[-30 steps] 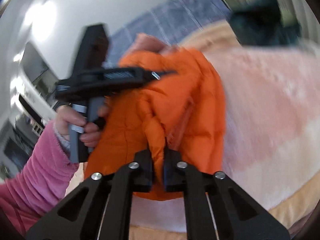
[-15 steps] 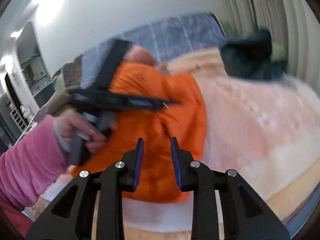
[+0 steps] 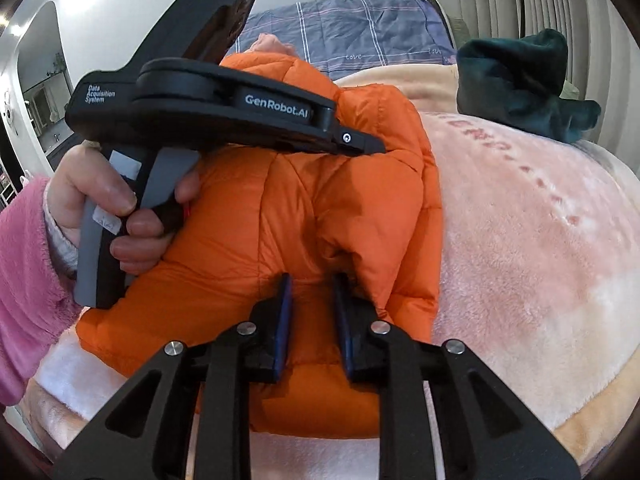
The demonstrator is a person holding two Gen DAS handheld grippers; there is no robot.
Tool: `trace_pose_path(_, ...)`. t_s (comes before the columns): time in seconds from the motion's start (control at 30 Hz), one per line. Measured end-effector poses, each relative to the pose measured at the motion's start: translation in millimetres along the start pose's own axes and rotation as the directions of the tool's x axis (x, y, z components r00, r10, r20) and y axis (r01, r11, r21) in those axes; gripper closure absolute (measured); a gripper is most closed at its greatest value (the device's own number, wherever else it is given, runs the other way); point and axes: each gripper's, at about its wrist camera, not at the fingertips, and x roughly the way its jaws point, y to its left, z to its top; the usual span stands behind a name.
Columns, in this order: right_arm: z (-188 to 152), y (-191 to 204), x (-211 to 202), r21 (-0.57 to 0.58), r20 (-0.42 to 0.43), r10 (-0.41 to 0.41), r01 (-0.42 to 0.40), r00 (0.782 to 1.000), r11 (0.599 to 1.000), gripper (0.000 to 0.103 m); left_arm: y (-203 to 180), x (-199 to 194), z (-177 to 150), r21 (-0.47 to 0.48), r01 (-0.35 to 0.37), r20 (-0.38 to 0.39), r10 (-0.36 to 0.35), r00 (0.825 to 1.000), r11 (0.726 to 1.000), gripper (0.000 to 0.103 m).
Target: Fold large clothes
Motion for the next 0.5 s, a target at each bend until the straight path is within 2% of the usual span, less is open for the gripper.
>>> trace_pose_path(0.1,2,4,-16,0.014,0.002,0.031,-0.031,1.000,0.999,0.082,1,0,0,-0.001,0.000,0.003,0.000,1.000,1.000,0.077)
trace_pose_path(0.17,10,3,-34,0.016,0.074,0.050,-0.051,0.996,0.999,0.082,2,0,0,-0.010,0.006,0.005,-0.006,1.000,1.000,0.077)
trace_pose_path(0.27,23,7,-51,-0.022,0.164,0.031,-0.028,0.986,0.999,0.082,5,0,1,-0.025,0.018,0.003,-0.018,1.000,1.000,0.077)
trace_pose_path(0.33,27,5,-33,-0.023,0.142,-0.014,0.018,0.990,1.000,0.082,4,1,2,-0.025,0.017,0.002,-0.017,1.000,1.000,0.077)
trace_pose_path(0.37,25,0,-17,-0.005,0.106,-0.048,0.049,0.993,0.999,0.083,5,0,2,-0.025,0.017,0.003,-0.017,1.000,1.000,0.077)
trace_pose_path(0.4,18,-9,6,0.022,0.050,-0.032,0.031,0.998,0.999,0.084,5,0,2,-0.030,0.023,0.006,-0.023,1.000,0.999,0.077)
trace_pose_path(0.5,14,-16,15,0.065,0.023,0.004,-0.005,1.000,0.998,0.083,8,0,6,-0.052,0.040,0.008,-0.040,0.999,0.998,0.077)
